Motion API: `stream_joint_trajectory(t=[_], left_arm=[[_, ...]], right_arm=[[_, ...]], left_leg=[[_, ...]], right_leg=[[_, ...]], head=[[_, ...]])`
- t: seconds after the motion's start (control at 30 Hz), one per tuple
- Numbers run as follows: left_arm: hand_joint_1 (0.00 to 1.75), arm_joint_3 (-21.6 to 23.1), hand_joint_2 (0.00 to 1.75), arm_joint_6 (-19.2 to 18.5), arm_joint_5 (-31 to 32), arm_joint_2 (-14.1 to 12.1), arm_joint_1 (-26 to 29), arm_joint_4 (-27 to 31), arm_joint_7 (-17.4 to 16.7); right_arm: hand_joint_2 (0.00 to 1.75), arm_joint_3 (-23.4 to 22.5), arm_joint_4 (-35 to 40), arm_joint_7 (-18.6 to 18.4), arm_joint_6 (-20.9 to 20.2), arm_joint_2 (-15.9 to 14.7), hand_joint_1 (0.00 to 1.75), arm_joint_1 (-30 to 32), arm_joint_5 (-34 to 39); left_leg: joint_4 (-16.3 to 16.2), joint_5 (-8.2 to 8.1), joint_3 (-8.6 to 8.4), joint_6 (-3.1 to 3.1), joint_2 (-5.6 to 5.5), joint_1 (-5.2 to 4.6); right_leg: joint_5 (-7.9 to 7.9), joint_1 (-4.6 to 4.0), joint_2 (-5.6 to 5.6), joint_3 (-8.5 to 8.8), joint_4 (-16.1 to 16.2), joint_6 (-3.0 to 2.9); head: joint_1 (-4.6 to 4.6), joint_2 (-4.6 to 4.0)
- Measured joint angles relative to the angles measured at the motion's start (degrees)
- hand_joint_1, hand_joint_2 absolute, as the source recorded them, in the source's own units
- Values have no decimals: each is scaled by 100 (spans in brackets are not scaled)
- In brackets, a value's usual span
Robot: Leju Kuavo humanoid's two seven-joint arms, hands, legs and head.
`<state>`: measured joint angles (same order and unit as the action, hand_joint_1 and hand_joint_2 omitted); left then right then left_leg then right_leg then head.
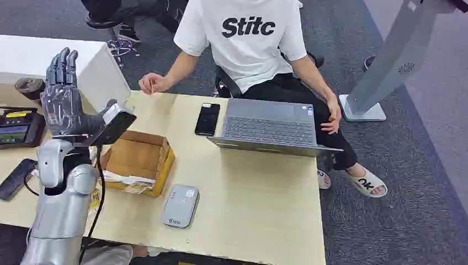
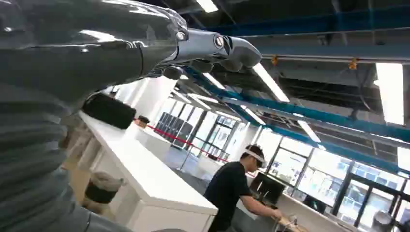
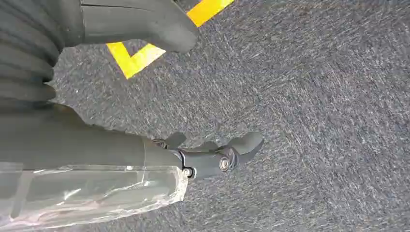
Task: Pass the card to the sensor for recognition and then transmit it.
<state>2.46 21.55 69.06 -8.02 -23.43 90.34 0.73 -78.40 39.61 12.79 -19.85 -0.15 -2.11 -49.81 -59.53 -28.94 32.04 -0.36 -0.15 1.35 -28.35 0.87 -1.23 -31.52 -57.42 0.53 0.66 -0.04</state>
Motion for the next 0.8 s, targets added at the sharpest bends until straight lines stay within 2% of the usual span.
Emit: stream_joint_trajectory(t=[0.3,0.5,0.6,0.8], left_arm=[[0,1469,175,7,900,-145,-423,-542,-608],[0,2304,175,-11,1449,-127,-603,-1016,-990],[0,2528,175,-81,1596,-94,-612,-1159,-1085],[0,2755,175,-313,1618,-14,-608,-1299,-1030]], right_arm=[[175,98,-134,0,0,-103,0,20,-306],[175,118,-201,-99,0,-136,0,42,-681],[175,118,-214,-120,0,-136,0,59,-879],[175,118,-151,-190,0,-127,0,87,-1095]], left_leg=[[-1,1,1,2,2,-1],[-1,1,2,2,2,-1],[-1,1,3,2,3,-1],[0,1,5,2,2,0]], right_leg=[[1,1,0,-1,0,2],[2,1,1,-1,0,2],[2,1,0,-2,0,2],[2,0,2,-3,0,2]], head=[[0,0],[0,0],[0,0],[2,0]])
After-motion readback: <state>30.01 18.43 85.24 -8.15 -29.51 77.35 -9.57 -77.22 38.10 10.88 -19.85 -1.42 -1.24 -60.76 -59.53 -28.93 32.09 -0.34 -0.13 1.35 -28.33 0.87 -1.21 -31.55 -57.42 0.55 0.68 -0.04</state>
